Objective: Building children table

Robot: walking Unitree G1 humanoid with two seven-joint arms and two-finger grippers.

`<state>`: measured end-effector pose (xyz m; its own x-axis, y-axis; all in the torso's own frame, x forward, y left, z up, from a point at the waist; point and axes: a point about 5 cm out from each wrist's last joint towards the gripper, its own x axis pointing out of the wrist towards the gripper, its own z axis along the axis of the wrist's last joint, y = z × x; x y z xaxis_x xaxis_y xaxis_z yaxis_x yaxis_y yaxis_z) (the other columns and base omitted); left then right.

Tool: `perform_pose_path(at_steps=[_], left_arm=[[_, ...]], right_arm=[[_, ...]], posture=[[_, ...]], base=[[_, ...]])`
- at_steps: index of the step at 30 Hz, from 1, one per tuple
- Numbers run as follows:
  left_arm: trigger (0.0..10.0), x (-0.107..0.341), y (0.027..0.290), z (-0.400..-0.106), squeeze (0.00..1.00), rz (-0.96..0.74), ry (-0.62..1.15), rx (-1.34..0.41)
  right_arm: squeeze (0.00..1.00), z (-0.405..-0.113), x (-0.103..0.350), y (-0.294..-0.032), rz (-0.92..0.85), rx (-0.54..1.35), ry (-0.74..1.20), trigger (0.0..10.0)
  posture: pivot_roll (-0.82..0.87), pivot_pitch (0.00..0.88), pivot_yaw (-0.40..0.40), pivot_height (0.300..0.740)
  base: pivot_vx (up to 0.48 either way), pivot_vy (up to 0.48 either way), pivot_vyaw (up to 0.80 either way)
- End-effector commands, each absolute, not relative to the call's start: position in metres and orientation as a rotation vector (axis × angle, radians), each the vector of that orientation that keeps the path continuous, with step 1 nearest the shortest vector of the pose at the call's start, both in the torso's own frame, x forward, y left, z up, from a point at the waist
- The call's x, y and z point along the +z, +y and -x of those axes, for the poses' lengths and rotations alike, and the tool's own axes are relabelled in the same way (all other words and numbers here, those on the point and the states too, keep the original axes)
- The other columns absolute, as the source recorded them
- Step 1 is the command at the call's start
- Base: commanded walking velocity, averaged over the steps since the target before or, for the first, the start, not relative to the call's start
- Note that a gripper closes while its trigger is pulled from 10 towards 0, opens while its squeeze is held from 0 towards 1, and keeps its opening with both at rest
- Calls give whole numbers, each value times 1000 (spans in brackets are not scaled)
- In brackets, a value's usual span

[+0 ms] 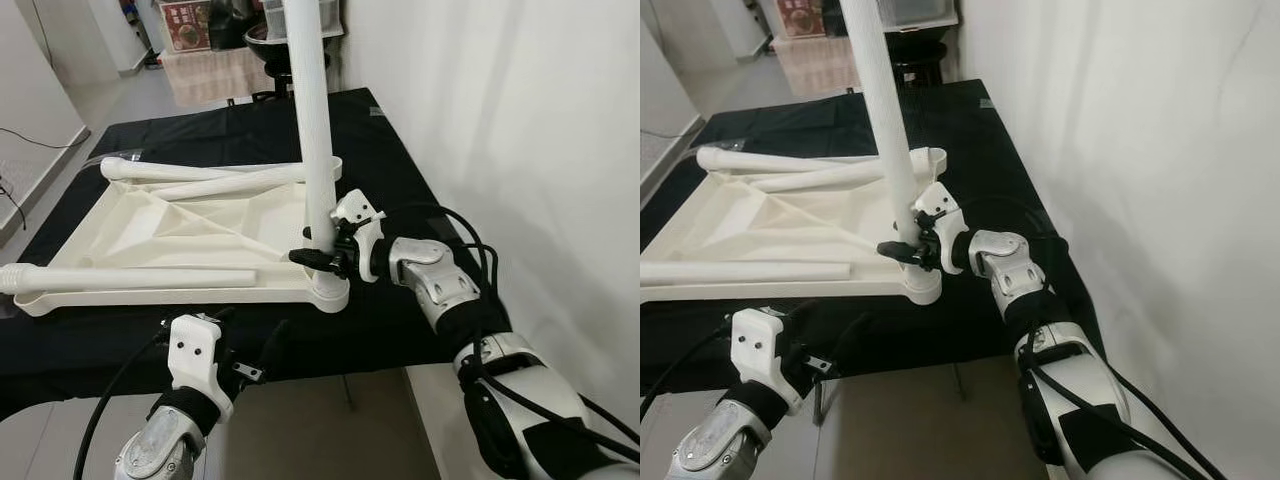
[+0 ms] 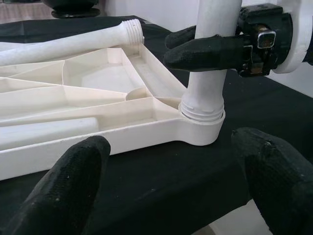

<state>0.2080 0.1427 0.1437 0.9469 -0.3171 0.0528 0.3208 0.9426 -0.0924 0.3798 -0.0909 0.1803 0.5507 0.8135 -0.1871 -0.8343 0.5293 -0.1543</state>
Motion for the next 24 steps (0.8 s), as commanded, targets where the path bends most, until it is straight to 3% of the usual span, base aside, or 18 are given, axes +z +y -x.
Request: perform_pose_path(at_steps=[1, 3, 4, 5, 6, 8, 13, 14, 20, 24], left_arm=[[10000, 143, 144, -206, 0, 95, -24, -325], [10000, 143, 147, -207, 0, 101, -24, -326], [10000, 144, 147, -208, 0, 104, -24, -326], [10000, 144, 147, -208, 0, 104, -24, -326], [10000, 143, 148, -209, 0, 104, -23, -326], [10000, 143, 147, -210, 0, 104, -22, -327], [10000, 142, 146, -214, 0, 101, -19, -340], [10000, 142, 147, -215, 0, 95, -22, -330], [10000, 142, 147, -216, 0, 92, -23, -322], [10000, 142, 147, -216, 0, 92, -21, -326]], right_arm=[[0, -377, 163, -99, 175, 805, 188, 0], [0, -353, 137, -109, 61, 266, 259, 0], [0, -332, 130, -99, 55, 245, 262, 0], [0, -332, 130, -99, 55, 245, 262, 0], [0, -318, 128, -81, 93, 346, 236, 0], [0, -314, 128, -70, 103, 443, 227, 0], [0, -340, 141, -68, 190, 475, 160, 0], [957, -351, 150, -67, 185, 519, 136, 10000], [1000, -353, 159, -63, 151, 593, 112, 10000], [1000, -353, 174, -58, 148, 768, 45, 10000]], posture=[[-29, 100, 73, 740], [-39, 102, 80, 740], [-48, 108, 98, 740], [-48, 108, 98, 740], [-54, 103, 103, 740], [-61, 95, 101, 740], [-37, 80, 86, 740], [-32, 72, 92, 740], [-32, 74, 94, 740], [-35, 75, 99, 740]], base=[[0, 0, 0], [0, 0, 0], [0, 0, 0], [0, 0, 0], [0, 0, 0], [0, 0, 0], [0, 0, 0], [0, 0, 0], [0, 0, 0], [0, 0, 0]])
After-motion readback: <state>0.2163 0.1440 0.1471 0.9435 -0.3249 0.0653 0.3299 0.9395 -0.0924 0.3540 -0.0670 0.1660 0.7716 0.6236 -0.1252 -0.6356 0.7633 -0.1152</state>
